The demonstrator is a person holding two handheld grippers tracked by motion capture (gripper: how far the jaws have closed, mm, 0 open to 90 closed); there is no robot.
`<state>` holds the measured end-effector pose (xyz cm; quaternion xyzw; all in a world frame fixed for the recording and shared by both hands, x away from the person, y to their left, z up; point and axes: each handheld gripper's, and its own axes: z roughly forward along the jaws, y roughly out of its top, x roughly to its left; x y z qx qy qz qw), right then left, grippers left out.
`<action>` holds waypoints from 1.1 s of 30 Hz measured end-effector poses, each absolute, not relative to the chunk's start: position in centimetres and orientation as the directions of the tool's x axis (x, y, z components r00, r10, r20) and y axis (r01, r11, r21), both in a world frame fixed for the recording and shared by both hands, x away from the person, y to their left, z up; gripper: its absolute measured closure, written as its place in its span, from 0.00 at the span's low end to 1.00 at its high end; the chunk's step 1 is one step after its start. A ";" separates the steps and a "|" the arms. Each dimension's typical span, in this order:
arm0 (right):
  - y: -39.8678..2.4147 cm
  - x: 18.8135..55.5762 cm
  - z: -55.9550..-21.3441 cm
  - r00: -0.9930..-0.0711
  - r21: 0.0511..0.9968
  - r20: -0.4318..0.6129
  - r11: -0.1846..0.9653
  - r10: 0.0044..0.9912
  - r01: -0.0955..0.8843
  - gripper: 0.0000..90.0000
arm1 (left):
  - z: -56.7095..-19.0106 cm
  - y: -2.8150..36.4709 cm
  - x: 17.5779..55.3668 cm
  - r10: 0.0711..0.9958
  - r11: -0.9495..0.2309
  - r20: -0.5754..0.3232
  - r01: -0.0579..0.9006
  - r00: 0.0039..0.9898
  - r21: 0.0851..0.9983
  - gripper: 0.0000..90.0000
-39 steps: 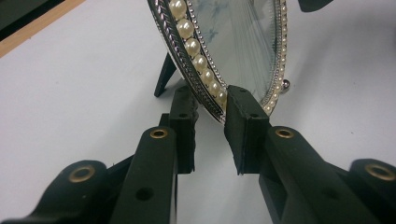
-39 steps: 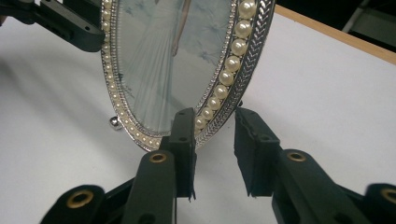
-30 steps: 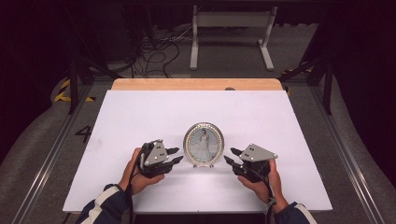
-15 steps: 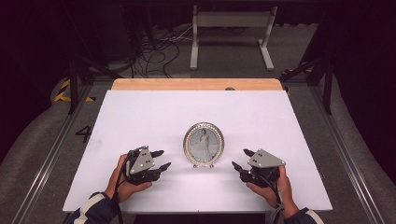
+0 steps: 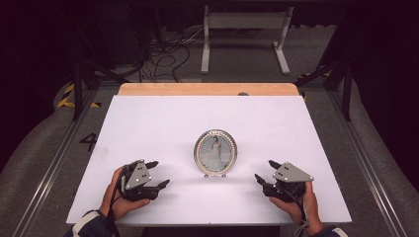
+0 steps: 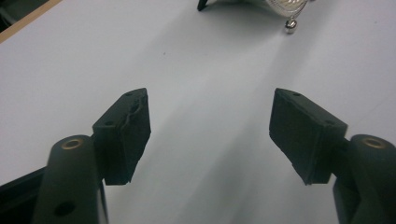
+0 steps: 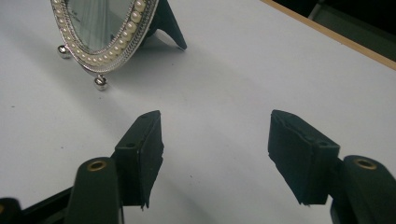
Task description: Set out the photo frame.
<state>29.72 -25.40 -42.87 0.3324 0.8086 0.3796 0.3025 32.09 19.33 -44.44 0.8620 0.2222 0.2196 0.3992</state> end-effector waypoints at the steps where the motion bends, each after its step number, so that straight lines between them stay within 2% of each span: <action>1: -25.6 29.6 -42.9 -0.588 0.815 -0.241 0.490 0.772 0.309 0.40 | -44.5 19.6 32.0 0.568 -0.572 0.193 0.216 0.800 0.791 0.31; 9: -26.9 29.3 -43.1 -0.564 0.826 -0.235 0.468 0.792 0.313 0.37 | -44.6 21.2 31.6 0.598 -0.562 0.202 0.226 0.776 0.796 0.26; 13: -27.9 29.3 -43.4 -0.537 0.826 -0.236 0.458 0.810 0.328 0.28 | -44.8 22.1 31.3 0.618 -0.561 0.212 0.237 0.757 0.793 0.23; 18: -28.5 29.3 -43.6 -0.523 0.826 -0.224 0.445 0.822 0.346 0.26 | -45.3 23.3 31.4 0.641 -0.538 0.176 0.274 0.747 0.797 0.20; 20: -29.0 29.2 -43.8 -0.515 0.827 -0.220 0.439 0.828 0.352 0.25 | -45.6 23.9 31.4 0.641 -0.538 0.162 0.288 0.751 0.792 0.12; 24: -29.6 29.2 -44.0 -0.506 0.827 -0.214 0.431 0.835 0.361 0.24 | -45.8 24.6 31.3 0.650 -0.519 0.137 0.305 0.748 0.799 0.10; 33: -30.8 28.8 -44.5 -0.487 0.828 -0.197 0.411 0.851 0.383 0.15 | -46.0 26.4 31.0 0.675 -0.461 0.089 0.324 0.733 0.826 0.07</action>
